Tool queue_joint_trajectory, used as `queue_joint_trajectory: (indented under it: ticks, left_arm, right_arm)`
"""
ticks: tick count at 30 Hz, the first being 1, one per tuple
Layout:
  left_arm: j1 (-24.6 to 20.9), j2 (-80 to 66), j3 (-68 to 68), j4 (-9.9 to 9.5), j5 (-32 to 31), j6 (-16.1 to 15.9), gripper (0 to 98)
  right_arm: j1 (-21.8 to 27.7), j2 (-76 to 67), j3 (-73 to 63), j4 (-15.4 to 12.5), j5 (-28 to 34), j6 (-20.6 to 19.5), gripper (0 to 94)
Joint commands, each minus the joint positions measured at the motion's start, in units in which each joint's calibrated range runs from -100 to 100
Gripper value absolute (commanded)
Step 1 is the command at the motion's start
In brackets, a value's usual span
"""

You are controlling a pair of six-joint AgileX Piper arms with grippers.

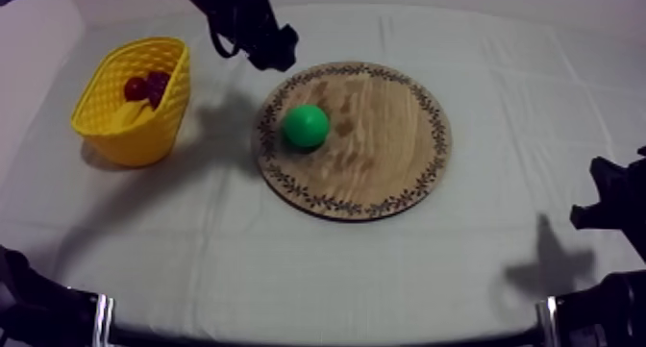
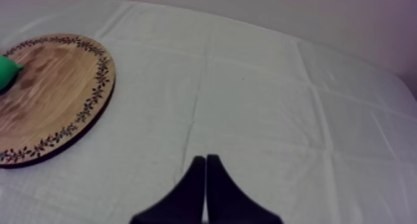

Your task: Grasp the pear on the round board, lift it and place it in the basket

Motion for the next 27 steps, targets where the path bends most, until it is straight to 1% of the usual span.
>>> queue_joint_trajectory:
  ticks: [1,5,13,19,27]
  left_arm:
    - [-0.2,0.0,0.2,0.12,1.0,-1.8,92.4]
    - [-0.6,-0.1,0.4,0.43,2.0,-2.6,95.1]
    - [-1.4,1.0,2.3,2.13,1.6,-4.8,96.0]
    - [-1.6,4.2,3.9,3.82,-0.2,-6.1,96.0]
    - [-1.6,10.3,1.0,6.16,-1.3,-7.5,94.8]
  right_arm:
    - [0.0,0.0,0.1,0.0,0.0,0.0,0.5]
    - [0.0,0.0,0.1,0.0,0.0,0.0,0.5]
    - [0.0,0.0,0.1,0.0,0.0,0.0,0.5]
    - [0.0,0.0,0.1,0.0,0.0,0.0,0.5]
    - [0.0,0.0,0.1,0.0,0.0,0.0,0.5]
